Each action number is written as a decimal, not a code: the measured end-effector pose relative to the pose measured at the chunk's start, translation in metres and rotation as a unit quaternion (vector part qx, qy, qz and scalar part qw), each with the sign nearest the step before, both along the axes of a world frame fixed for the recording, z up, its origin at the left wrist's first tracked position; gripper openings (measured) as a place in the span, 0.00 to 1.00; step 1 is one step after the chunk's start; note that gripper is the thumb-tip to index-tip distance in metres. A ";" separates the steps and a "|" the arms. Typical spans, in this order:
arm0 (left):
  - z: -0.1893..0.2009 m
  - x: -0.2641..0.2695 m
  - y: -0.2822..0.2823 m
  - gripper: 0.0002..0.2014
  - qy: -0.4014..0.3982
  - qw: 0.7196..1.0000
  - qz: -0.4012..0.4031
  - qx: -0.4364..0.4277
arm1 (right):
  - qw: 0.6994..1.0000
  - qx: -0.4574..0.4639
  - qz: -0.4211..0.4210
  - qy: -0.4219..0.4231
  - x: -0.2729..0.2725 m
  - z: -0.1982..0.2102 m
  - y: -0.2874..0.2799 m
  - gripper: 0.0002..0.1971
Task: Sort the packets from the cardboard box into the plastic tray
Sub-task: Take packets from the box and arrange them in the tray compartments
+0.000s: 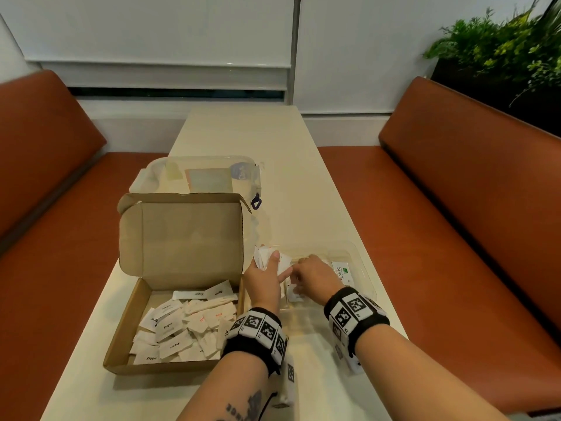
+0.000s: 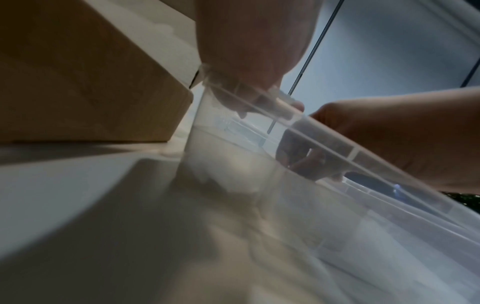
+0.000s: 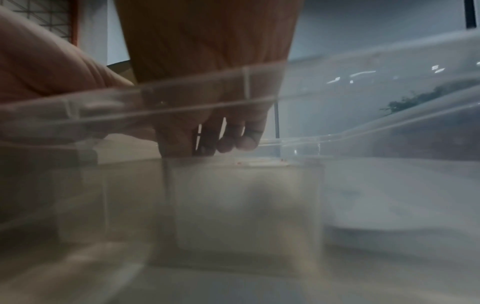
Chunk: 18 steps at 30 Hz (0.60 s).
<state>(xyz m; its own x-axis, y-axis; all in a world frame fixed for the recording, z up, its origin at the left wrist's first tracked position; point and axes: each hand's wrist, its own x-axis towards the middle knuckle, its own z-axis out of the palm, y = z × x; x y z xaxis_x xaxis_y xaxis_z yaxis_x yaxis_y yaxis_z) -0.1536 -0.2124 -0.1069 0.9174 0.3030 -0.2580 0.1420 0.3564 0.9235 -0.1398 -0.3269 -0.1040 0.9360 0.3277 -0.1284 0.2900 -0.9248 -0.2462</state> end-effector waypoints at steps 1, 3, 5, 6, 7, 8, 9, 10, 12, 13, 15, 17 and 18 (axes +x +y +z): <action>0.001 -0.001 0.000 0.11 0.002 1.000 -0.002 0.004 | 1.000 -0.005 0.000 -0.013 -0.001 -0.001 -0.001 0.09; 0.003 -0.002 0.000 0.13 0.004 1.000 -0.005 0.002 | 0.999 -0.017 -0.005 -0.028 -0.002 -0.002 -0.003 0.04; 0.004 -0.002 -0.001 0.14 0.008 1.000 -0.005 -0.002 | 0.999 -0.026 -0.009 -0.027 -0.003 -0.003 -0.004 0.02; 0.005 -0.003 -0.001 0.14 0.009 1.000 -0.006 -0.002 | 0.999 -0.032 -0.008 -0.026 -0.003 -0.003 -0.004 0.02; 0.006 -0.003 -0.001 0.14 0.009 1.000 -0.006 -0.002 | 0.999 -0.036 -0.007 -0.027 -0.004 -0.004 -0.004 0.02; 0.006 -0.003 -0.001 0.13 0.009 1.000 -0.007 -0.003 | 0.999 -0.040 -0.007 -0.030 -0.004 -0.005 -0.004 0.03; 0.006 -0.003 -0.001 0.13 0.009 1.000 -0.008 -0.003 | 0.998 -0.046 -0.007 -0.032 -0.005 -0.006 -0.003 0.03; 0.006 -0.003 -0.001 0.13 0.010 1.000 -0.010 -0.001 | 0.998 -0.052 -0.006 -0.035 -0.005 -0.007 -0.003 0.04; 0.007 -0.003 -0.001 0.13 0.009 1.000 -0.012 0.001 | 0.997 -0.059 -0.003 -0.044 -0.005 -0.008 -0.002 0.04; 0.007 -0.003 -0.001 0.13 0.008 1.000 -0.013 0.002 | 0.997 -0.057 -0.004 -0.048 -0.005 -0.009 -0.002 0.05; 0.007 -0.004 -0.001 0.13 0.010 1.000 -0.017 0.004 | 0.997 -0.052 -0.008 -0.055 -0.005 -0.009 -0.003 0.05; 0.006 -0.004 -0.001 0.13 0.011 1.000 -0.022 0.001 | 0.997 -0.048 -0.009 -0.056 -0.005 -0.010 -0.003 0.05; 0.006 -0.004 0.000 0.13 0.013 1.000 -0.025 0.001 | 0.997 -0.046 -0.011 -0.053 -0.006 -0.010 -0.003 0.05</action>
